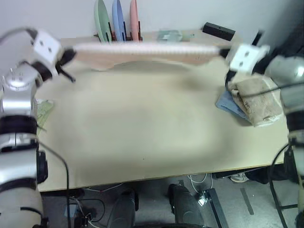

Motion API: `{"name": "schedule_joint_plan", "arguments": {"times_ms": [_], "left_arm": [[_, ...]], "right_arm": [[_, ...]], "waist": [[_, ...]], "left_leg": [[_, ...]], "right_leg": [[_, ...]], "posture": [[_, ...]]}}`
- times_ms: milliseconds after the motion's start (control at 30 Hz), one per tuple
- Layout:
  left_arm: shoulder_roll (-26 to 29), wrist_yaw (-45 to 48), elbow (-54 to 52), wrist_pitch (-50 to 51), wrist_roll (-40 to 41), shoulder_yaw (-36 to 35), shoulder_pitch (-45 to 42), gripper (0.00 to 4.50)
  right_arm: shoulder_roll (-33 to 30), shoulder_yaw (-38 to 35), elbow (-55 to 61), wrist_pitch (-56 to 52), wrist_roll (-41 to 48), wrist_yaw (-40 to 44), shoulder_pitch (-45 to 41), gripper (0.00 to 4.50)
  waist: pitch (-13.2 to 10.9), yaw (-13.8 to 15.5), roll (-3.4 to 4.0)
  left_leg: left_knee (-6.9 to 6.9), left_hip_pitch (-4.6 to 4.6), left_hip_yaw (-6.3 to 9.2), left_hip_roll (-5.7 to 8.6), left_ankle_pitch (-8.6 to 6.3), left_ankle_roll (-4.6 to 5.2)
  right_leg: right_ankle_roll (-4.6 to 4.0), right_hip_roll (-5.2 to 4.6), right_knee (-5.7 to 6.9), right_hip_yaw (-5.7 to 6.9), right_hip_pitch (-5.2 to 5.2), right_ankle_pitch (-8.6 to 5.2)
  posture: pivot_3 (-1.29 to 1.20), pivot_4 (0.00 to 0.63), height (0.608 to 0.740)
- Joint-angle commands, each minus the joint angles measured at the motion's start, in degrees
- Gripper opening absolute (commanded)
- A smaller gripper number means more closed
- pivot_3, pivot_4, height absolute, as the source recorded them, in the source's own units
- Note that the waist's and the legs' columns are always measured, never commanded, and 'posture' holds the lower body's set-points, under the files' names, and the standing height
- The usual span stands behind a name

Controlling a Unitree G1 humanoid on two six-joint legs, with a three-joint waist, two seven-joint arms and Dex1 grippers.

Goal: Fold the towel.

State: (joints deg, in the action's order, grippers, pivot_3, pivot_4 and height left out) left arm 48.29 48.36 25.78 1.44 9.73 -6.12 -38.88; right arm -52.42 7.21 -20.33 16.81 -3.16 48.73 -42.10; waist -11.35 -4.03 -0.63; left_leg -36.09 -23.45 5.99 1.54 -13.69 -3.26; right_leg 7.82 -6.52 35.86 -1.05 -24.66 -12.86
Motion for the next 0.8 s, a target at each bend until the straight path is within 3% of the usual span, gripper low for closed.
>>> {"name": "schedule_joint_plan", "arguments": {"times_ms": [33,233,433,500,800], "left_arm": [[5.28,5.74,-16.95,9.88,6.51,-5.30,11.56,0.00],[11.88,13.08,-39.49,27.49,16.88,-14.91,34.69,0.00],[14.07,15.36,-47.16,31.37,17.96,-18.88,45.53,0.00],[13.61,13.91,-45.64,30.37,16.80,-16.90,43.79,0.00],[6.39,9.68,-22.63,17.63,4.57,1.15,19.07,0.00]], "right_arm": [[-4.99,-5.17,13.01,-8.92,7.11,6.61,9.93,0.07],[-12.49,-13.52,28.10,-22.64,16.35,15.53,31.07,0.07],[-14.05,-18.25,30.67,-25.60,17.00,16.14,35.88,0.07],[-13.31,-17.24,29.46,-25.14,16.03,15.48,33.92,0.07],[-5.79,-6.07,12.04,-17.41,7.01,13.06,14.30,0.07]], "waist": [[-0.03,0.10,0.03],[-0.02,0.95,-0.02],[-0.03,1.64,-0.03],[-0.02,1.77,-0.05],[-0.01,1.76,-0.08]], "left_leg": [[-0.05,0.00,0.00,0.01,-0.01,0.02],[-0.19,0.31,-0.01,-0.06,0.00,0.02],[-0.09,1.09,-0.23,-0.11,-0.03,0.05],[-0.10,1.09,-0.21,-0.12,-0.03,0.04],[-0.07,1.07,-0.22,-0.10,-0.05,0.08]], "right_leg": [[-0.01,0.00,0.08,-0.01,-0.02,-0.01],[-0.16,0.04,0.23,-0.07,0.19,0.01],[-0.65,0.02,0.16,-0.14,0.91,-0.42],[-0.69,0.03,0.16,-0.12,0.91,-0.45],[-0.39,0.03,0.14,-0.10,0.90,-0.29]], "posture": [[0.00,0.150,0.740],[0.00,0.150,0.740],[0.00,0.150,0.740],[0.00,0.150,0.740],[0.00,0.150,0.740]]}}
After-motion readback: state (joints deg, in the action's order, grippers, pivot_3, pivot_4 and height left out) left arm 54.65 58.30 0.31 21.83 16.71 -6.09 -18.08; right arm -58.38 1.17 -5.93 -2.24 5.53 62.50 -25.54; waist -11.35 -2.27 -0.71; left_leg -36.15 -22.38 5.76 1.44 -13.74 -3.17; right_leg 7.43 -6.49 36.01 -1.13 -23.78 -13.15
